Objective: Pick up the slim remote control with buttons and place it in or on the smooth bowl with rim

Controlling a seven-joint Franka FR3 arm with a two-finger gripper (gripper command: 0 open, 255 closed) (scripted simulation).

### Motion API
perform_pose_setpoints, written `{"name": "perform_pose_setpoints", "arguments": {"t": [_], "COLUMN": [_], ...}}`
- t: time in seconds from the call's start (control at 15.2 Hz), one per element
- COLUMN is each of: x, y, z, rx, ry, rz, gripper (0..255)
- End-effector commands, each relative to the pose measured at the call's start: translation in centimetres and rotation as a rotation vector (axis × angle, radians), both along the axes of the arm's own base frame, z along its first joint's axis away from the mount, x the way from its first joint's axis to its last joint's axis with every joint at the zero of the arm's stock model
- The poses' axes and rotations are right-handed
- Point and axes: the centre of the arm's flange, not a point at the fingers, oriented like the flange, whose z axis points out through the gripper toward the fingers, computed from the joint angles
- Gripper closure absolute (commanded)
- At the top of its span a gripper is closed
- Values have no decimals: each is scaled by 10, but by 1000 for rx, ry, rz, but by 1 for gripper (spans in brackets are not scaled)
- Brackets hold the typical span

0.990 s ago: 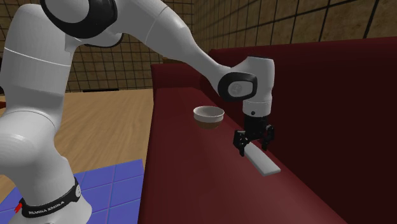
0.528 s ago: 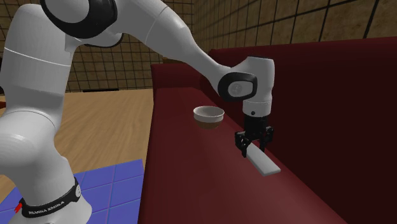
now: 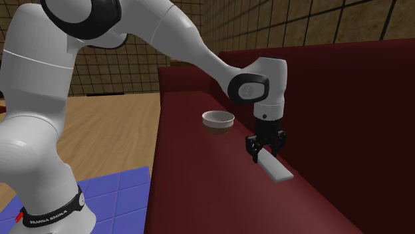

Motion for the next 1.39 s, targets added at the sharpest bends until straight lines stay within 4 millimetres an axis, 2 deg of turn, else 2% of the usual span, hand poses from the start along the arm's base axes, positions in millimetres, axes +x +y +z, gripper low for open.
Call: {"name": "perform_pose_setpoints", "arguments": {"t": [0.0, 1.32], "x": [0, 0], "y": [0, 0], "z": [10, 116], "rx": [0, 0], "ry": [0, 0], "rz": [0, 0], "gripper": [255, 255]}}
